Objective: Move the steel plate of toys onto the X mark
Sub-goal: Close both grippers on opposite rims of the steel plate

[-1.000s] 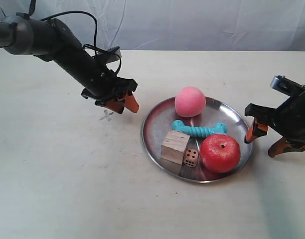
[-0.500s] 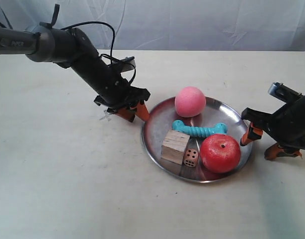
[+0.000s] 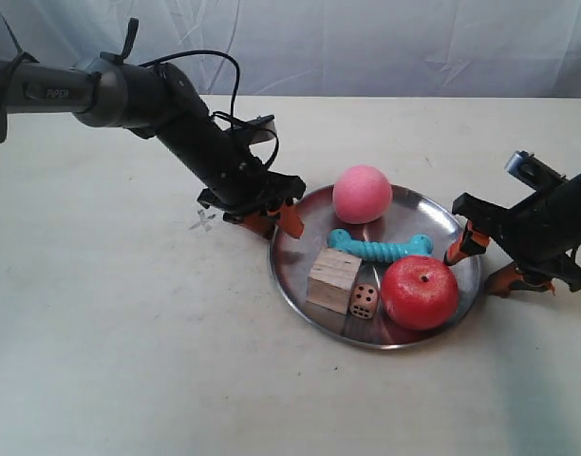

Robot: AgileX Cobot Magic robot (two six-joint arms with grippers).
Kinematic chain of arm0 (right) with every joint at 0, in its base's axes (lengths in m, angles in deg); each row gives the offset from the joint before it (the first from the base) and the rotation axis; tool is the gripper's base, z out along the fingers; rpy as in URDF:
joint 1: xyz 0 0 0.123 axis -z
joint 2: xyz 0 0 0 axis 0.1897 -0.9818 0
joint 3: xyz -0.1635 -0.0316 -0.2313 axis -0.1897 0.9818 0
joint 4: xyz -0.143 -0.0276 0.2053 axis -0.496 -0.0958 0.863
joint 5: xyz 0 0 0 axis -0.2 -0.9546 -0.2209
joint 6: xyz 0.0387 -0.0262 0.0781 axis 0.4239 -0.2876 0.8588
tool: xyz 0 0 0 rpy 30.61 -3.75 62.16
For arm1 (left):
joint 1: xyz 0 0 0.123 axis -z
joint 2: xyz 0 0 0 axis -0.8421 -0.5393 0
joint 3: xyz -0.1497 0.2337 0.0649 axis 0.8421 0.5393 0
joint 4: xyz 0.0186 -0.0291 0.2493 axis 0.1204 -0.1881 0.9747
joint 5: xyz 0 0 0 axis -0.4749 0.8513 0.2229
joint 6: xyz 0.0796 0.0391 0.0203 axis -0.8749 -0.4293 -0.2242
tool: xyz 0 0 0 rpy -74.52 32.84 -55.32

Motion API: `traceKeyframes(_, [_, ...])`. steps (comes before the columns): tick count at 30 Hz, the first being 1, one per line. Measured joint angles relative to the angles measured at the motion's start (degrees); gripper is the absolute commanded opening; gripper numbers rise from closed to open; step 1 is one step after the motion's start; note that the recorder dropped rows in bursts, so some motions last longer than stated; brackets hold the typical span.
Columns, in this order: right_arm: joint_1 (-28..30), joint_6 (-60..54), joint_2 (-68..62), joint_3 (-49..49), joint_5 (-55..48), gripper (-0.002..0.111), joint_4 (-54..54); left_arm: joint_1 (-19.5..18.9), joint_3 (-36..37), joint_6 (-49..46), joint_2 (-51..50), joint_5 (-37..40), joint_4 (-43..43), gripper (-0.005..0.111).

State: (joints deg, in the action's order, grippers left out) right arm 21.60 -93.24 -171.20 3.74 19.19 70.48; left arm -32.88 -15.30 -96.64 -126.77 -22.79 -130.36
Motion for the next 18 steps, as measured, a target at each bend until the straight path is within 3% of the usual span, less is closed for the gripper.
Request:
traceKeyframes(8, [0.0, -5.7, -2.3, -0.7, -1.3, 0.057, 6.8, 1.0, -0.1, 0.0, -0.2, 0.0, -1.1, 0.05])
traceKeyframes(14, [-1.4, -9.5, -3.7, -1.0, -0.1, 0.027, 9.4, 0.7, -0.2, 0.4, -0.2, 0.0, -0.1, 0.044])
traceKeyframes(18, [-2.1, -10.4, -4.9, -1.1, 0.2, -0.001, 11.3, 0.4, -0.2, 0.5, -0.2, -0.2, 0.8, 0.026])
